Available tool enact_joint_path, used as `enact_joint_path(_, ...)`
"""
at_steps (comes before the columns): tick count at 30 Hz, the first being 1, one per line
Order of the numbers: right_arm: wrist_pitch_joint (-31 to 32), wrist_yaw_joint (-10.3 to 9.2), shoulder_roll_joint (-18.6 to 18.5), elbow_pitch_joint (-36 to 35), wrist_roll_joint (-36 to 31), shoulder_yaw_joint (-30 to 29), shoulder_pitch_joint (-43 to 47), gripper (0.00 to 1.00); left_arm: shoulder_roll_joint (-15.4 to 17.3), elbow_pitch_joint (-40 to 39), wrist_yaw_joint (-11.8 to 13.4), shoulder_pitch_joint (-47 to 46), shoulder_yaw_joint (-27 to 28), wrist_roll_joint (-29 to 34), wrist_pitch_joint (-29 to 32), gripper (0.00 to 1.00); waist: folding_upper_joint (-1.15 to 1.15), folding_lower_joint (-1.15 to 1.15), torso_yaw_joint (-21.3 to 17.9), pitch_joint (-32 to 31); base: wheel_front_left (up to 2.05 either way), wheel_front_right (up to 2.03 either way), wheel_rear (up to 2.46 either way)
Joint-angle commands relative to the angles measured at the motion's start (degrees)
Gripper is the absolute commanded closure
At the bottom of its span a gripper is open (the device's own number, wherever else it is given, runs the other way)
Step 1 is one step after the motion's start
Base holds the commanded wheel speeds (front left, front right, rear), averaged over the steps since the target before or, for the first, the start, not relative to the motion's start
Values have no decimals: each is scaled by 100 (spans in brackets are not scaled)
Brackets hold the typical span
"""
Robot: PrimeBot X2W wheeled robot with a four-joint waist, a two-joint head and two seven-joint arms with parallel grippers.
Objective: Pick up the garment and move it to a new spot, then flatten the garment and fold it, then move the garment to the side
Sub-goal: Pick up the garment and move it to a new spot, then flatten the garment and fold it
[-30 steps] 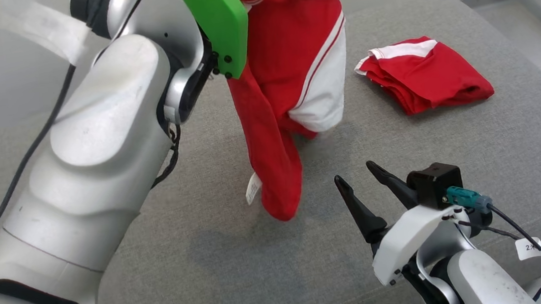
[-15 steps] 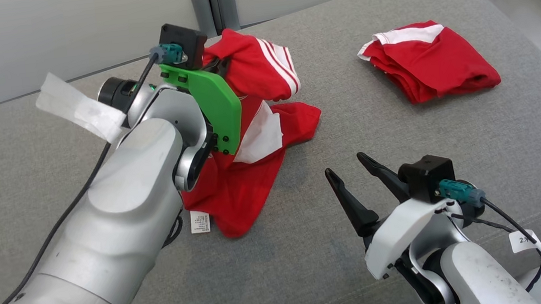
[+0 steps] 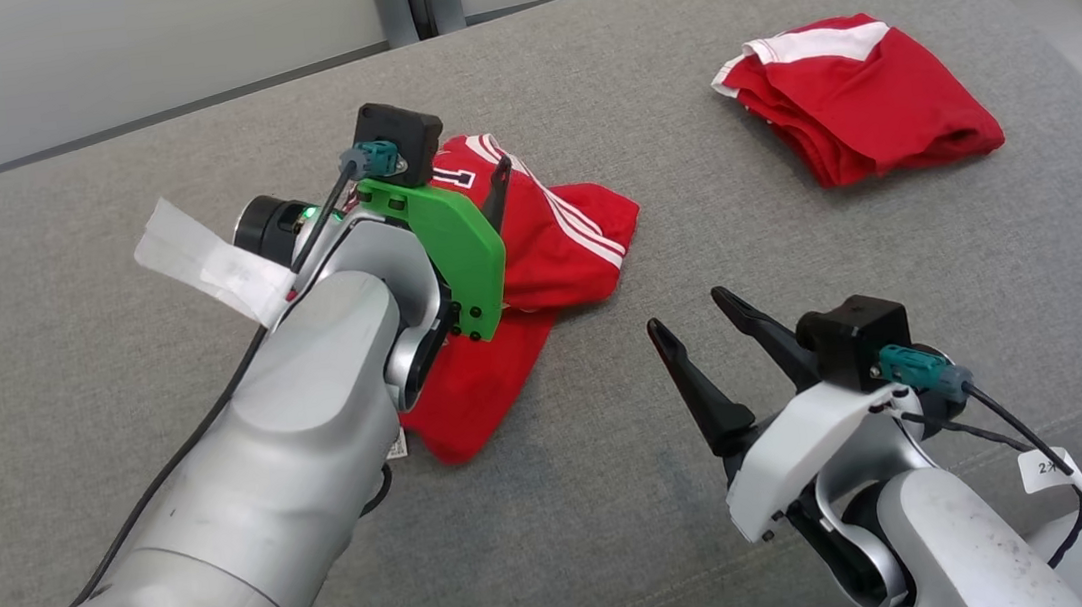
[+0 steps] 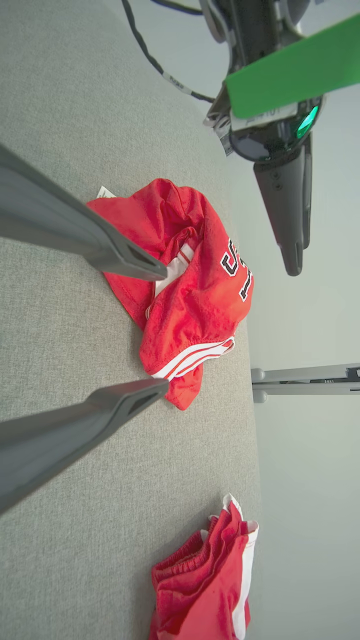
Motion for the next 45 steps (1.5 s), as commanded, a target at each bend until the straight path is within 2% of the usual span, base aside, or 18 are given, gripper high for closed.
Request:
enact_joint_path(1,-40,-1,-8,29,-8,-42,-25,0,-29,115,-64,16,-26,-46,-64,0,0,0,57,-20,0,0,0)
enact_joint_path(11,-31,-2,-8,86,-19,-85,38,0,-74,594,-132,181,-3,-282,-73,0,0,0,353,-234,0,0,0)
enact_joint_path(15,4,-2,-9,69,-32,-133,113,0,-86,805,68,226,71,-383,26,0,0,0,502,-334,0,0,0)
enact_joint_path(25,78,-2,-8,0,-71,-243,210,0,-105,1066,337,643,60,-667,529,0,0,0,716,-473,0,0,0)
enact_joint_path(38,70,-2,-9,-48,-109,-245,164,0,-109,673,507,1281,-115,-1276,1882,0,0,0,604,-257,0,0,0)
enact_joint_path(45,36,-2,-8,-23,-108,-216,100,0,-107,352,583,1430,-54,-1559,1992,0,0,0,503,-179,0,0,0)
